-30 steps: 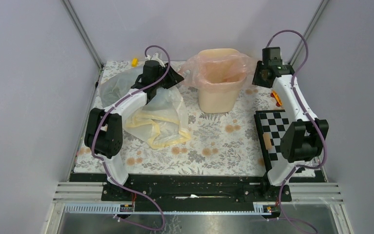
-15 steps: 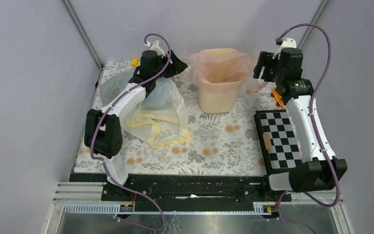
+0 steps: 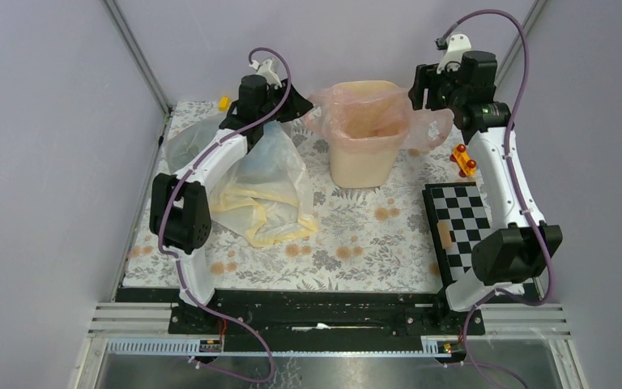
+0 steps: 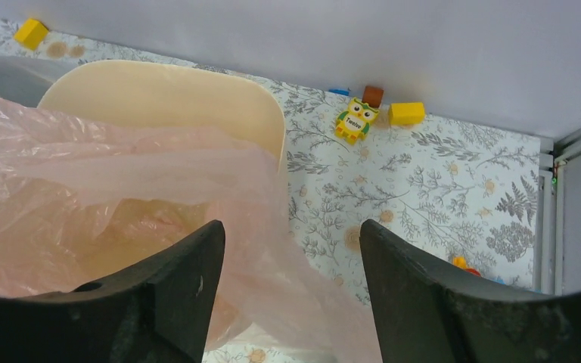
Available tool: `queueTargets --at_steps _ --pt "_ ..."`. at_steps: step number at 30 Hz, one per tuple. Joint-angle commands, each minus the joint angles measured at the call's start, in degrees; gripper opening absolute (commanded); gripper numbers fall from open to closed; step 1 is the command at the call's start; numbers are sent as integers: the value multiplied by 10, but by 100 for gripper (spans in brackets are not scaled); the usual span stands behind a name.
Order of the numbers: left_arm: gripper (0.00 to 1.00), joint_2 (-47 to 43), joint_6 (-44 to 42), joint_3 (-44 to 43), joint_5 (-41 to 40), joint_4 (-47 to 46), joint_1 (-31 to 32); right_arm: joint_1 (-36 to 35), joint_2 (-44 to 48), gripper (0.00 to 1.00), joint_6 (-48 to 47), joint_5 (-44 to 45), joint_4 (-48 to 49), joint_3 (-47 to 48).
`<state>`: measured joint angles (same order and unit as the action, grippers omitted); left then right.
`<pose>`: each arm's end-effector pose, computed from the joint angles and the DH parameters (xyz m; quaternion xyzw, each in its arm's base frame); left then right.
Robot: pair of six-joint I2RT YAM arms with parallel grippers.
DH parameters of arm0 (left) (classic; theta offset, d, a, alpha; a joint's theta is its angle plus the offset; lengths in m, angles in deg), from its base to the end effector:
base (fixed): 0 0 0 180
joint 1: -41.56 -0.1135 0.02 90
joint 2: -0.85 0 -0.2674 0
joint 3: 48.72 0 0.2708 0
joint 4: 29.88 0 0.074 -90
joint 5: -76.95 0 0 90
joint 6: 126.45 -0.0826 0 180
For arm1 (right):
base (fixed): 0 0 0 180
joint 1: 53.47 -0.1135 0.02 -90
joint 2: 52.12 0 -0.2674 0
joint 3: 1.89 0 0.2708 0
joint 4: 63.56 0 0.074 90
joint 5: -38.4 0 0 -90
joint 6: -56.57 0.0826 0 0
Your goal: Put the trash bags into the trash bin
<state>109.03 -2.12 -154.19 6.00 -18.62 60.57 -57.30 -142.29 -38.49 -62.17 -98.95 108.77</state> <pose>0.4843 -0.1954 0.3180 -0.0026 0.7836 -0.3891 0.4842 0.4225 0.0435 0.4358 -0.1172 0.7827 0.0665 0.6076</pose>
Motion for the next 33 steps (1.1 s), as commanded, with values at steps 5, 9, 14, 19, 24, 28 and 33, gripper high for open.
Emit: queueTargets --at_steps 5,9,14,19,24,28,33 --pt "21 19 17 -33 -9 -14 -14 2 -77 57 -49 -39 -27 96" --pt "12 39 25 -42 4 -15 -22 2 -95 24 -45 -42 -7 109" --pt "11 64 32 -52 12 -22 -26 1 -137 0 -30 -53 -7 162" --pt "13 95 37 -71 23 -27 -32 1 -190 0 -21 -61 -7 204" --pt "14 124 45 -88 31 -34 -35 3 -249 0 -10 -53 -7 254" --pt "15 155 57 -111 39 -30 -35 2 -296 0 4 -72 -7 288" --pt "16 191 77 -130 65 -28 -33 4 -334 0 26 -79 -7 287"
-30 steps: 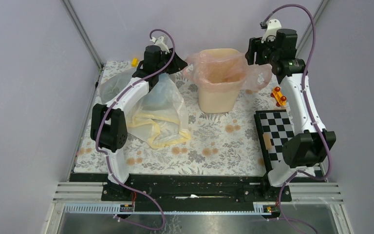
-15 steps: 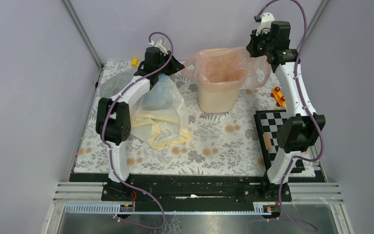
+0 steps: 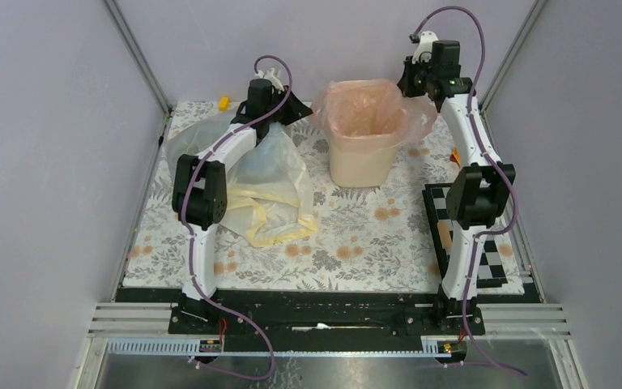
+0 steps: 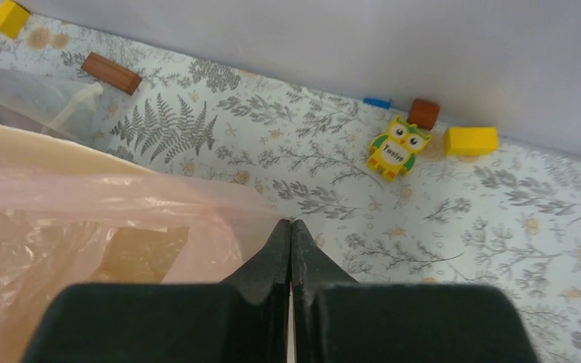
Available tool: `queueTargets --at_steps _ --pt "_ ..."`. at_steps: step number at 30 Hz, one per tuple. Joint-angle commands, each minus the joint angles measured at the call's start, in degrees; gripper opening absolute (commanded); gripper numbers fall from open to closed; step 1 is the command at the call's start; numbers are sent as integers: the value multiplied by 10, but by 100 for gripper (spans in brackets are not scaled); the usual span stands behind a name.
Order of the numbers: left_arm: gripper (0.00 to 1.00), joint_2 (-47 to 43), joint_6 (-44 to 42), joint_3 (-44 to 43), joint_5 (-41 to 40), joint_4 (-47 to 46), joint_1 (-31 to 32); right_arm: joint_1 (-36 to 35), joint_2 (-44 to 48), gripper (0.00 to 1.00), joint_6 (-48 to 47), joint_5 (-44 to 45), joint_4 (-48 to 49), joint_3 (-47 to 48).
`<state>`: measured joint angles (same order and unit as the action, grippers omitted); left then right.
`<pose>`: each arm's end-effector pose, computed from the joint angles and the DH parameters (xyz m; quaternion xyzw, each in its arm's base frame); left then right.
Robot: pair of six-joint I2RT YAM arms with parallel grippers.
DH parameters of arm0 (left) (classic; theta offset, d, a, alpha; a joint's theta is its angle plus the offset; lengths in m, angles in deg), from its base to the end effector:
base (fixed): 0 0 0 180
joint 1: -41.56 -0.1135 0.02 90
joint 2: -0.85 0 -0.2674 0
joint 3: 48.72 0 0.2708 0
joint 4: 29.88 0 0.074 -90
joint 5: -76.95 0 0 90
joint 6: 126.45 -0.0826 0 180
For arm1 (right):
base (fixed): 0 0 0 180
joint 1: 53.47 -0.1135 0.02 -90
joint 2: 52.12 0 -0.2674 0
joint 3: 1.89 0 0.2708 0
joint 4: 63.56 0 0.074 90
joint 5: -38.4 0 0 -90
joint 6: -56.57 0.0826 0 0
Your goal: Put the trash bags into the trash bin
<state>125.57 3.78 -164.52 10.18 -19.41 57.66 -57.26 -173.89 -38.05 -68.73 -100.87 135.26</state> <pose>0.5494 -0.1925 0.2415 -0.0533 0.8060 -0.4121 0.4215 0.5609 0.0615 0.3555 -0.1432 0.8111 0.1194 0.5543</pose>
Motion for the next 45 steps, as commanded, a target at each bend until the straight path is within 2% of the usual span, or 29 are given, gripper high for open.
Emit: queueTargets --at_steps 1,7,11,24,27,28,30,33,37,41,45 --pt "16 31 22 -28 27 -23 -2 5 -23 0 26 -20 13 19" --pt "20 67 24 -64 58 -25 23 6 -33 0 59 -83 14 -12" --pt "20 88 23 -96 102 -26 43 6 12 0 91 -124 51 -86" --pt "17 37 46 2 149 -84 106 5 250 0 207 -35 143 -432" --pt "13 -2 52 60 132 -113 114 5 292 0 212 9 139 -478" --pt "8 -15 51 83 117 -116 115 6 302 0 213 29 136 -489" --pt "4 -33 33 118 79 -99 122 6 310 0 212 50 135 -506" --pt "1 -37 6 124 42 -52 130 5 299 0 215 48 132 -518" --pt "0 -39 1 142 18 -35 132 6 283 0 220 33 136 -529" --pt "0 -36 -28 134 -43 19 134 6 274 0 222 38 141 -538" --pt "0 -16 -33 119 -43 46 134 6 263 0 228 31 144 -541"
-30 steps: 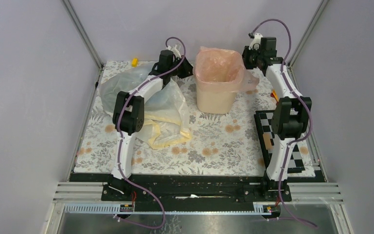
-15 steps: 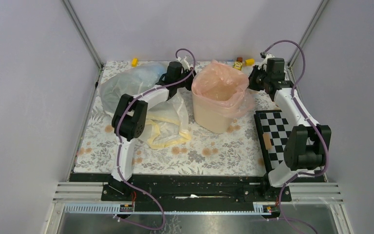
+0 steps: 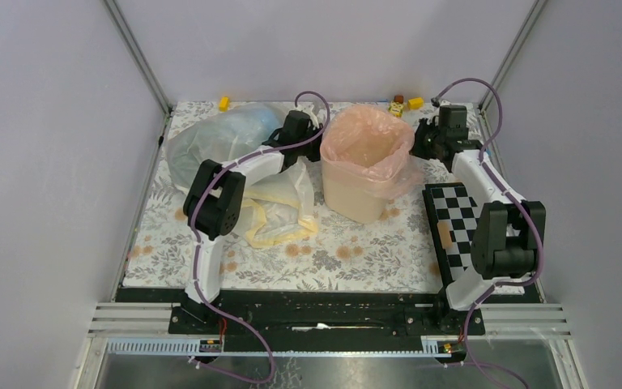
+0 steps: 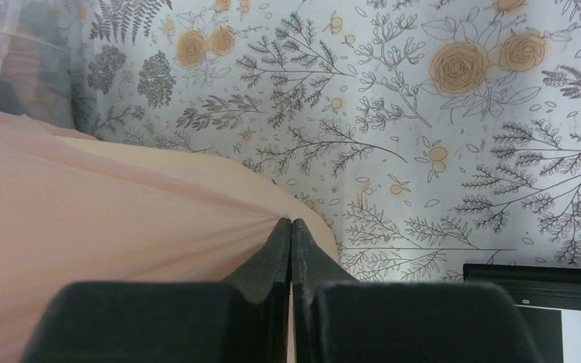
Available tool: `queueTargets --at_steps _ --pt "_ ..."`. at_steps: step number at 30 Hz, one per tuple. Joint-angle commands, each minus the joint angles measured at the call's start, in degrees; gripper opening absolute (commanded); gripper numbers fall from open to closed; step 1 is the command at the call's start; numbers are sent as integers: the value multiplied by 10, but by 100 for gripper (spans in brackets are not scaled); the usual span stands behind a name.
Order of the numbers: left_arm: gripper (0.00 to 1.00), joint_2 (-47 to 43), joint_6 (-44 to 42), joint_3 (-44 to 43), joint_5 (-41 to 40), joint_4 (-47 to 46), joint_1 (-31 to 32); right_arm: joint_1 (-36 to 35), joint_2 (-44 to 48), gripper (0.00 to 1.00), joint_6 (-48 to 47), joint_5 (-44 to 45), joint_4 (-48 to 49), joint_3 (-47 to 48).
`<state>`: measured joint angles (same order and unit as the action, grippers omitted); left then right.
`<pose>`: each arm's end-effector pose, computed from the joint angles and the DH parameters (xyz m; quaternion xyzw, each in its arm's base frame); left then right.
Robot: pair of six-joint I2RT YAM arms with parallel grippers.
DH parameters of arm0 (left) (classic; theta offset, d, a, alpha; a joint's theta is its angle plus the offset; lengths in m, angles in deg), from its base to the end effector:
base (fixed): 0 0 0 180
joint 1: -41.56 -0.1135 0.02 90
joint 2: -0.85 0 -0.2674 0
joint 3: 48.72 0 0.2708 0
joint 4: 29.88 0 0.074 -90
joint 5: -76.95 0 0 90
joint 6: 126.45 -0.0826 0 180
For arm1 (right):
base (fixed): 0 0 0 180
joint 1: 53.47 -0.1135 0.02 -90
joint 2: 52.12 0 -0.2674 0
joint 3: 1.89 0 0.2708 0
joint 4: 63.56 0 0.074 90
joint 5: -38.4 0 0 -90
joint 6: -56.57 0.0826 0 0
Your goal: Put the trash bags into the trash bin
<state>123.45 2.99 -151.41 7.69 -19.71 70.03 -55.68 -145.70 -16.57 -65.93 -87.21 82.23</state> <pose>0.4692 -0.2877 0.1707 0.0080 0.8569 -0.4037 0.3204 0.4317 0.0371 0.2517 0.0523 0.8729 0.1864 0.4479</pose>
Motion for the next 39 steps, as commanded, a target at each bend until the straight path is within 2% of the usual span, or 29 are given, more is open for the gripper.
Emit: queueTargets --at_steps 1,3,5,6,7,8,11,16,20,25,30,33,36,39 --pt "0 5 -24 -10 -17 48 11 -10 -18 0 14 6 7 -10" --pt "0 -7 -25 1 -21 41 11 -10 -6 5 13 21 -2 -6" --pt "0 -26 -31 13 -34 35 10 -9 12 17 7 42 -16 0" --pt "0 -37 -33 18 -39 31 9 -8 24 24 5 59 -24 3" --pt "1 -45 -35 21 -42 30 9 -8 36 38 2 71 -32 6" --pt "1 -52 -37 22 -44 30 8 -7 49 47 0 84 -41 8" --pt "2 -65 -38 20 -45 29 8 -7 87 70 -5 128 -72 9" --pt "3 -76 -36 19 -46 31 8 -7 168 82 1 186 -94 -19" --pt "3 -83 -34 23 -46 36 8 -7 232 83 33 186 -99 -63" --pt "3 -88 -34 26 -48 46 9 -8 297 78 100 145 -67 -141" --pt "3 -82 -39 26 -54 63 9 -7 299 78 148 25 -30 -197" --pt "3 -73 -45 27 -62 75 9 -7 298 77 172 -17 -6 -232" --pt "3 -67 -45 37 -62 65 10 -7 298 65 189 -16 30 -266" --pt "3 -54 -45 37 -58 64 13 -8 290 44 192 -9 43 -277"
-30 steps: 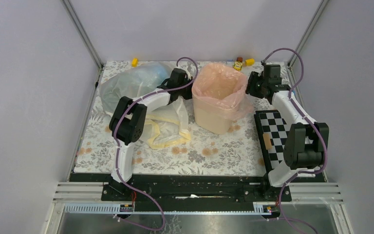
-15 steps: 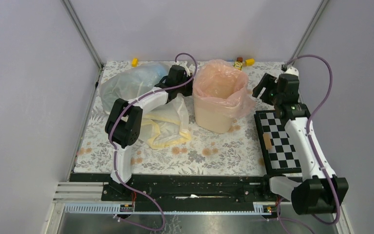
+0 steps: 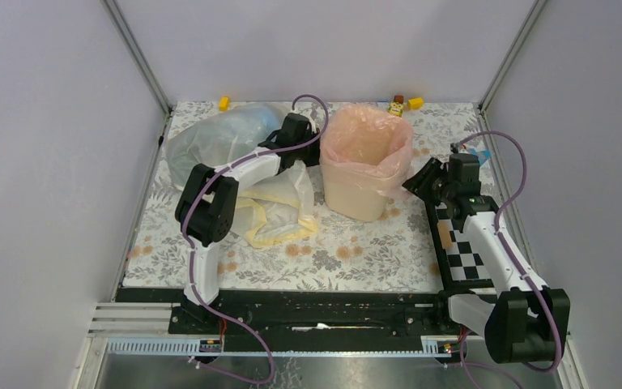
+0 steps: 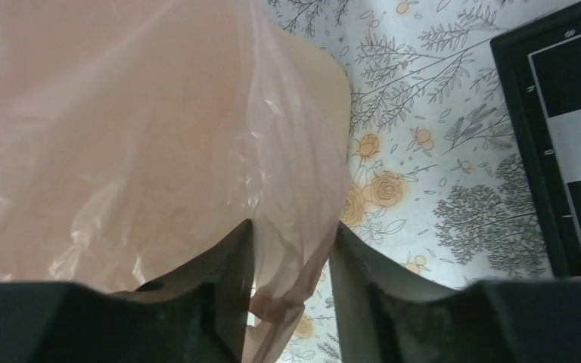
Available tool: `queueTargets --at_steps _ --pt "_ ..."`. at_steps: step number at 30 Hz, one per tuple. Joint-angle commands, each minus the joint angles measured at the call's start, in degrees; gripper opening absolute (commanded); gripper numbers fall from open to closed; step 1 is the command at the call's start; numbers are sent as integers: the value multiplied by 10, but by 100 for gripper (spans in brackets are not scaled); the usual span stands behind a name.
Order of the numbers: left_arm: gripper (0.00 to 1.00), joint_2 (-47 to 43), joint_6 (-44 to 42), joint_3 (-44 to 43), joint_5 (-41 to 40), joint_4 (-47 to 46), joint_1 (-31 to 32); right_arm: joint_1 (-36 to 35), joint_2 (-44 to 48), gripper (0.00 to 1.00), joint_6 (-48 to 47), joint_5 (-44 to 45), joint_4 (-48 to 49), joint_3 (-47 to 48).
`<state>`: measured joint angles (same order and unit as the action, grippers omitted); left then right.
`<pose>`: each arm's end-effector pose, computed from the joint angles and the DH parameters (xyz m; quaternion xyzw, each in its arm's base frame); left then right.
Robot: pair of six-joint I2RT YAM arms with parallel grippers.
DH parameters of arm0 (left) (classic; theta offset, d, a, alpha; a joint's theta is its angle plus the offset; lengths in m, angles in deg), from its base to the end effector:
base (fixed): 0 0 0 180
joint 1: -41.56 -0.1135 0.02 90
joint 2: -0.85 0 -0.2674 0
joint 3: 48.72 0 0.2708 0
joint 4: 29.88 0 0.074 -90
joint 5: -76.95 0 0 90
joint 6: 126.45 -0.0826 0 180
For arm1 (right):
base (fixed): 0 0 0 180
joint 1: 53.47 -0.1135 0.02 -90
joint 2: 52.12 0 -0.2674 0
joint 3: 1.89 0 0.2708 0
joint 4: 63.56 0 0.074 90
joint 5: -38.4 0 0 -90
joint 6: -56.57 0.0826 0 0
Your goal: Put the trash bags into the trash bin
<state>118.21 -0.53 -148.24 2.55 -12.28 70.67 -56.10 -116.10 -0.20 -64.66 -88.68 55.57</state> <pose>0.4486 -0.2752 0.1790 0.0098 0.8827 -0.3458 0.3181 0.3021 0.0326 0.2420 0.1754 0.8513 0.2436 0.4303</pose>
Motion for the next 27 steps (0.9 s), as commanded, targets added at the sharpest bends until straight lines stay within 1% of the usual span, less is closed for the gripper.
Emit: queueTargets --at_steps 1,6,9,13,16,18,21,22,23,25,27 --pt "3 3 -10 4 -6 -12 7 -3 -11 40 30 -22 64 -14" --pt "3 26 -6 8 6 -32 8 -4 -54 28 27 -28 98 -32" --pt "3 37 -5 1 14 -36 8 -3 -83 27 33 -36 127 -48" --pt "3 41 -5 -3 15 -37 9 -3 -119 28 43 -52 184 -64" --pt "3 41 -4 -2 17 -38 9 -4 -149 32 48 -69 212 -68" --pt "3 40 -5 -1 20 -38 9 -3 -165 35 48 -77 221 -65" --pt "4 28 -10 6 17 -36 8 -3 -160 39 43 -67 220 -66" --pt "5 22 -12 8 15 -37 6 -3 -152 40 41 -58 216 -68" --pt "11 15 -11 13 11 -38 4 -3 -138 42 38 -50 211 -69" --pt "21 -3 -12 22 -6 -39 0 -3 -114 50 26 -26 188 -64" --pt "29 -27 -14 35 -33 -39 -4 -3 -85 56 16 9 161 -60"
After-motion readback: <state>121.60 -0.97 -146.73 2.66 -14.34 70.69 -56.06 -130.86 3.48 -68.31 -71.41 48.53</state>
